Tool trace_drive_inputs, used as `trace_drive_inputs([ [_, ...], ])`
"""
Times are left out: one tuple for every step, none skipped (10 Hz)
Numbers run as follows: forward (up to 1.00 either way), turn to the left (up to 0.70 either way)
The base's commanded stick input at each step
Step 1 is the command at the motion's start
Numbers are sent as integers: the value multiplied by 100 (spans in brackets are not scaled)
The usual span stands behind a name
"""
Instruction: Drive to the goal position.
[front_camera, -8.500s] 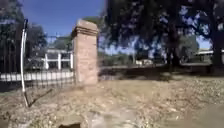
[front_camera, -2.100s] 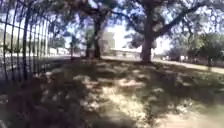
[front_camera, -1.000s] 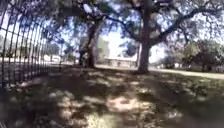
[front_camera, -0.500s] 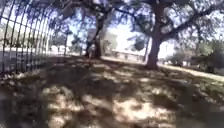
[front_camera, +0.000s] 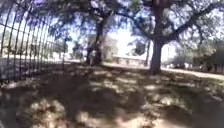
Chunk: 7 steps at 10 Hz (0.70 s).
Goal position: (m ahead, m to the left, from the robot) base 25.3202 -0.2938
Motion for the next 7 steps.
trace_drive_inputs([
  [70, 0],
  [70, 0],
  [70, -5],
  [70, -35],
  [70, -35],
  [70, -35],
  [70, -10],
])
